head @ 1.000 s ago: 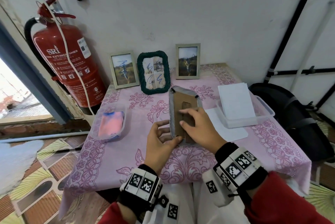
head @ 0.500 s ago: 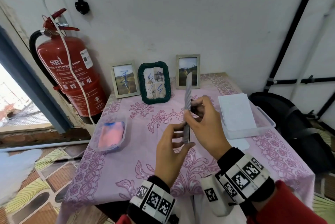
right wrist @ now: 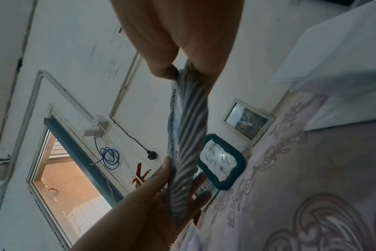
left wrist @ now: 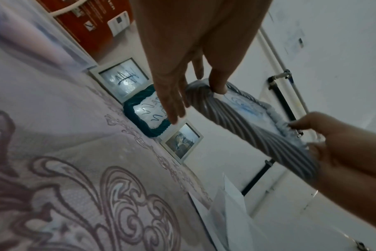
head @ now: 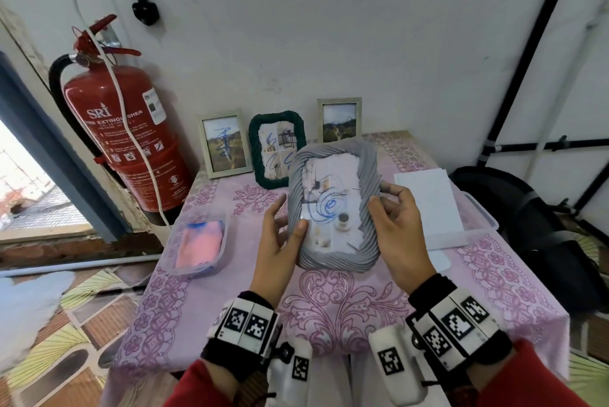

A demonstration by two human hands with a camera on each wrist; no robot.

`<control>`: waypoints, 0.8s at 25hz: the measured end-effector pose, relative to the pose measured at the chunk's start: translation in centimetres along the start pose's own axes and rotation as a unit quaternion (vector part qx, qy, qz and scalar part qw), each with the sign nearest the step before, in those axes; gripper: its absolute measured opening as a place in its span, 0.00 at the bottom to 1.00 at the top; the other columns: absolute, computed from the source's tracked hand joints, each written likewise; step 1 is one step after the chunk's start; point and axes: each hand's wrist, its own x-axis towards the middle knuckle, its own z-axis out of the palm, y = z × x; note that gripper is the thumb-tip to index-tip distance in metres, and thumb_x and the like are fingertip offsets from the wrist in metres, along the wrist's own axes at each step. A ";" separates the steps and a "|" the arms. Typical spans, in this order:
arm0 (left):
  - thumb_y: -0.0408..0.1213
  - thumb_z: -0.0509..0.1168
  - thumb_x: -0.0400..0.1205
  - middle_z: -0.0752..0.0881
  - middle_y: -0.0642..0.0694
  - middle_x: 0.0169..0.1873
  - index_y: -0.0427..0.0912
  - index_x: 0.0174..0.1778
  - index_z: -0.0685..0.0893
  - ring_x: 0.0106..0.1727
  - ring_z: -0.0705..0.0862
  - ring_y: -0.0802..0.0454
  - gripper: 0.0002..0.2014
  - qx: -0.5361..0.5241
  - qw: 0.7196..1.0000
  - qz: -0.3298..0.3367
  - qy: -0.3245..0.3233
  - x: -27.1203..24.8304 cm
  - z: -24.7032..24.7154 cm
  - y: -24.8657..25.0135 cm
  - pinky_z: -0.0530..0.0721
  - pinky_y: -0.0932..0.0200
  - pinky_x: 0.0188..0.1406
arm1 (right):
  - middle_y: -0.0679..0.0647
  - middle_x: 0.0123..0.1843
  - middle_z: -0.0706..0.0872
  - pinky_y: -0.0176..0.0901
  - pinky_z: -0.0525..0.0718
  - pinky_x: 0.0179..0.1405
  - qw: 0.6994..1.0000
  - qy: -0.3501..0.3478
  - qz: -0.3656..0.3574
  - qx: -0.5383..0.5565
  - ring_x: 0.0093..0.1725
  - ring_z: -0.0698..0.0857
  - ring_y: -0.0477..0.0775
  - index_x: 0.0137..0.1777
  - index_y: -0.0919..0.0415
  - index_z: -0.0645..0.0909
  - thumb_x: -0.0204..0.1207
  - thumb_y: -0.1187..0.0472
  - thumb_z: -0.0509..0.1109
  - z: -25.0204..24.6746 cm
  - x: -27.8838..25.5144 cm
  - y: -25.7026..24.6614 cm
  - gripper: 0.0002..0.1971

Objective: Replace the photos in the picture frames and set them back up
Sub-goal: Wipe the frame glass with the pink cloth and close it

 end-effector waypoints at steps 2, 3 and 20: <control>0.34 0.62 0.83 0.85 0.42 0.58 0.55 0.74 0.68 0.57 0.86 0.51 0.24 -0.066 0.998 -0.025 -0.005 -0.1 -0.3 -0.1 0.88 0.57 0.49 | 0.59 0.38 0.85 0.48 0.80 0.40 1.000 0.000 0.014 0.014 0.40 0.80 0.56 0.54 0.55 0.72 0.81 0.68 0.61 0.0 0.0 0.6 0.07; 0.32 0.62 0.82 0.87 0.42 0.56 0.53 0.73 0.69 0.56 0.87 0.50 0.24 -0.098 0.995 -0.035 -0.001 -0.1 -0.3 -0.3 0.88 0.55 0.50 | 0.56 0.38 0.87 0.45 0.82 0.39 1.000 0.001 0.018 0.016 0.39 0.82 0.53 0.54 0.54 0.73 0.82 0.67 0.60 -0.1 0.1 0.9 0.07; 0.30 0.64 0.81 0.81 0.36 0.60 0.49 0.71 0.66 0.50 0.84 0.56 0.24 0.058 0.993 -0.100 0.037 -0.5 -2.6 -6.1 0.85 0.70 0.39 | 0.48 0.46 0.78 0.32 0.74 0.45 0.931 -0.135 0.090 -0.327 0.42 0.76 0.43 0.72 0.61 0.72 0.68 0.64 0.79 -3.8 0.5 9.4 0.32</control>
